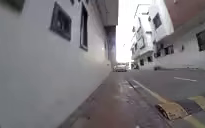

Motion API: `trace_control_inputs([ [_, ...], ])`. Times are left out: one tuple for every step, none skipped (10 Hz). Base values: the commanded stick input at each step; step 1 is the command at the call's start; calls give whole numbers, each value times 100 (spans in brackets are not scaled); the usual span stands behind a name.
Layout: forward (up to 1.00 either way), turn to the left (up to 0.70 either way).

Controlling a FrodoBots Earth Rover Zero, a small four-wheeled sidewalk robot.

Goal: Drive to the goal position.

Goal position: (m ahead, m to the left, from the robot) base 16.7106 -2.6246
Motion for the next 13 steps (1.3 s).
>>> trace_control_inputs([
  [100, -40],
  [100, 0],
  [100, 0],
  [100, 0],
  [100, 0],
  [100, 0],
  [100, 0],
  [100, 0],
  [100, 0],
  [100, 0],
  [100, 0],
  [100, 0],
  [100, 0],
])
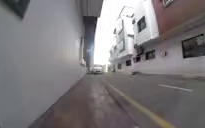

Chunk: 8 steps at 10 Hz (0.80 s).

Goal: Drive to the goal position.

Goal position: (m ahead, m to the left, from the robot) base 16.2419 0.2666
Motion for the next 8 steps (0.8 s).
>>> trace_control_inputs([
  [100, 0],
  [100, -12],
  [100, -31],
  [100, -40],
  [100, -40],
  [100, -40],
  [100, -40],
  [100, -40],
])
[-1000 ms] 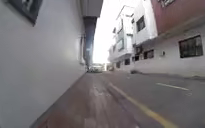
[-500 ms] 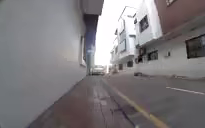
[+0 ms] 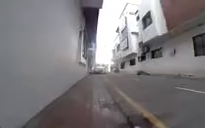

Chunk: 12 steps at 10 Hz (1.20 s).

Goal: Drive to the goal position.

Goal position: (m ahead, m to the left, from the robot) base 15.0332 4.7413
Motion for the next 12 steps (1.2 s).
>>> trace_control_inputs([
  [100, -40],
  [100, -40],
  [100, -40],
  [100, -40],
  [100, -40],
  [100, -40],
  [100, -40],
  [100, -40],
  [100, -28],
  [100, 0],
  [100, 0],
  [100, 0],
])
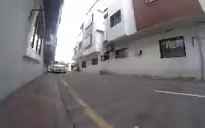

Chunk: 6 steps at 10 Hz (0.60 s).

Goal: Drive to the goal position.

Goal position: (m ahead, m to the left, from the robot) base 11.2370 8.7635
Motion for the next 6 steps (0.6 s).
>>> trace_control_inputs([
  [100, 0],
  [100, 0],
  [100, 0],
  [100, 0],
  [100, 0],
  [100, 0],
])
